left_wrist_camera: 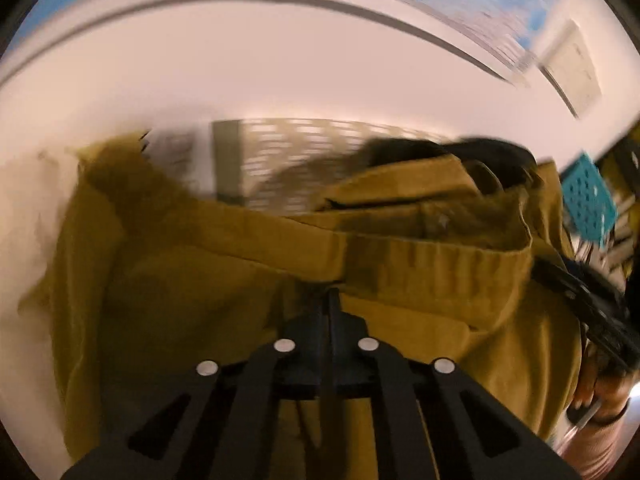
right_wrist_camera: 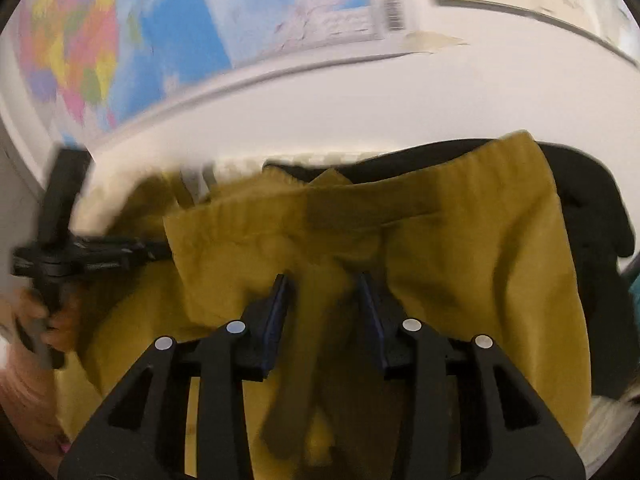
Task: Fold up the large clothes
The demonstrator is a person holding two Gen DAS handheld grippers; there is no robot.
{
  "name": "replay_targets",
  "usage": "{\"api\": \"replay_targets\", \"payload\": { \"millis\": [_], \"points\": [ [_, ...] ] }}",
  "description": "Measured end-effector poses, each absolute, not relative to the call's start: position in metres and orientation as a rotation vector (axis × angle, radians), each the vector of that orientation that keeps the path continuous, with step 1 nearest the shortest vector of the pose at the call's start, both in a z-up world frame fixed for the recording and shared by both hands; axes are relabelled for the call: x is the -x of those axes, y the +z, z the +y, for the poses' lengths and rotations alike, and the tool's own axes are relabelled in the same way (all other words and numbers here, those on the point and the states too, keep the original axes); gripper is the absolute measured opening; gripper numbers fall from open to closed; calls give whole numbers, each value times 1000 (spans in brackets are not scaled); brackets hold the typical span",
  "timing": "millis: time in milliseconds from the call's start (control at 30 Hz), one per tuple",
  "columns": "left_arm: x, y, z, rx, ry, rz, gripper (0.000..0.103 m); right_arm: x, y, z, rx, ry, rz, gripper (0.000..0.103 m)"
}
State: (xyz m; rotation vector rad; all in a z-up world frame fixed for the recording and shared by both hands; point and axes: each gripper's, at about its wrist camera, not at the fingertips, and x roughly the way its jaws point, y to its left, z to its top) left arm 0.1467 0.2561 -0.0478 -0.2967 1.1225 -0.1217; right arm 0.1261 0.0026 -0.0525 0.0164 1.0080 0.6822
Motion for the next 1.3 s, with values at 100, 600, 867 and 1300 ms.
{"api": "replay_targets", "payload": {
  "millis": [100,600,867,1300],
  "points": [
    [-147,-50,262,323,-138,1117,3,-108,-35,1,-3,760,930,37],
    [-26,10,280,220,-139,754,71,-124,-55,2,-102,820,1006,59],
    [75,-24,334,344,-18,777,83,-41,-24,-152,-209,599,871,89],
    [46,-79,290,441,-130,868,79,-30,-112,-157,-414,590,1042,73]
  ]
}}
